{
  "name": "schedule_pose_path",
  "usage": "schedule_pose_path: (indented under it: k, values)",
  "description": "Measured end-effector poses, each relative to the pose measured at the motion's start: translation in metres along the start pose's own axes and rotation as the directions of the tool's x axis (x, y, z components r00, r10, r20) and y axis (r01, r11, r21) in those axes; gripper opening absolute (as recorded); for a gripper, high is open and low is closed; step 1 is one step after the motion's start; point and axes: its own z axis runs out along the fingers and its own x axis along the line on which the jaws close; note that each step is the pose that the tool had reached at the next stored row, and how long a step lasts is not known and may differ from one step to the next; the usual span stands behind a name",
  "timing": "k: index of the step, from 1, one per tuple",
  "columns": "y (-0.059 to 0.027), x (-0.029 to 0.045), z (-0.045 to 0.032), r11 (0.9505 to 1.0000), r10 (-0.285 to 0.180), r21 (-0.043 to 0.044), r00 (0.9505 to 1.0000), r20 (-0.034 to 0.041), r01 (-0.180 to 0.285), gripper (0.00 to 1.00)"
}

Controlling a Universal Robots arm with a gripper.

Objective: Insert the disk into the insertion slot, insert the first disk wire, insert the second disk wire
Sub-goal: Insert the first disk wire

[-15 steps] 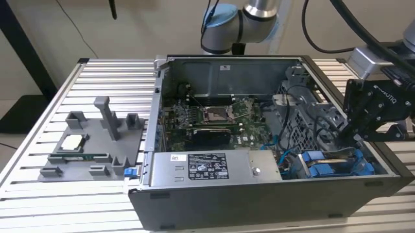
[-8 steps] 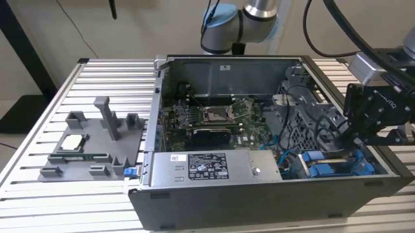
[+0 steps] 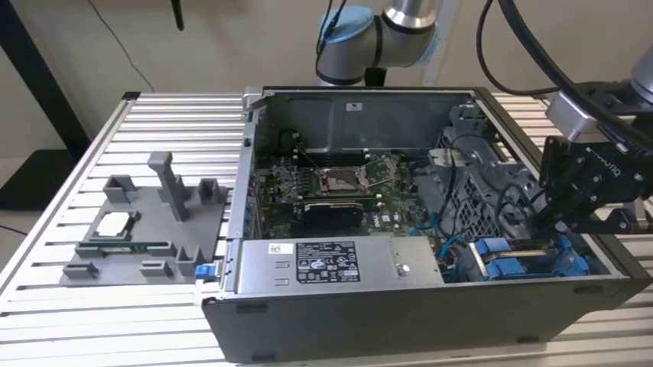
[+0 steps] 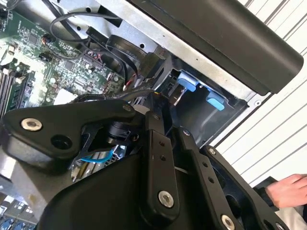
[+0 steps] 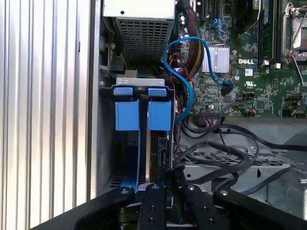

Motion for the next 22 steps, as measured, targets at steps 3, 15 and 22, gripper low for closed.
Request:
schedule_pose_path:
  k: [3, 15, 22]
  values:
    - [-0.0003, 0.0005, 0.0013, 1.0, 0.004, 0.0002, 1.0, 0.0, -0.004, 0.19]
    - [-0.0012, 0.0012, 0.0062, 0.9999, 0.015, 0.0008, 0.9999, 0.0011, -0.015, 0.19]
    - [-0.0018, 0.0016, 0.0108, 0.9999, 0.015, 0.0008, 0.9999, -0.0008, -0.015, 0.19]
